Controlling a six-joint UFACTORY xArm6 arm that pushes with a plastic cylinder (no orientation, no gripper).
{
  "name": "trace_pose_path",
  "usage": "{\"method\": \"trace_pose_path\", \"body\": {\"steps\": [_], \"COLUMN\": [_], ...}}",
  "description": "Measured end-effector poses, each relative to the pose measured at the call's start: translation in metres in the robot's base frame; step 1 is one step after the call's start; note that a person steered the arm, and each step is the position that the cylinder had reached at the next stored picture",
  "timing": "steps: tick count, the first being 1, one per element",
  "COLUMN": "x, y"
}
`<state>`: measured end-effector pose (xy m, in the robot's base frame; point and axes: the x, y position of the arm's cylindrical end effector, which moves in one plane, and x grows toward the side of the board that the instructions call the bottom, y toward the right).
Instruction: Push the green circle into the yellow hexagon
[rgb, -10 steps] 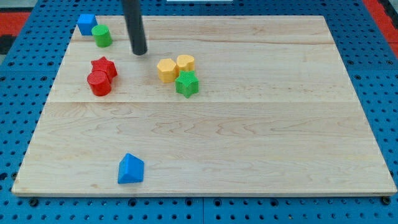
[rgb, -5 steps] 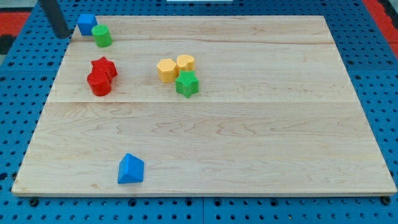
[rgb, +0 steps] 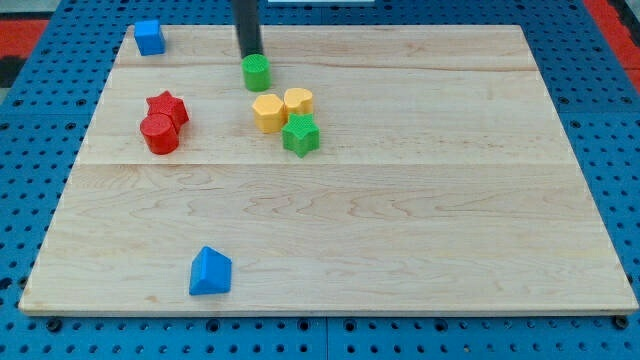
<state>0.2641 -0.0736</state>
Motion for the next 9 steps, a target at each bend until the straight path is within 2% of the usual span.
{"method": "trace_pose_path", "body": {"steps": [1,2,3,4,6,7,8,9], "x": [0.033,0.026,-0.007,0.0,0.053,0.04,0.047,0.037], "y": [0.033,0.05,0.021,0.0,-0.016,-0.025,-0.046,-0.02]}}
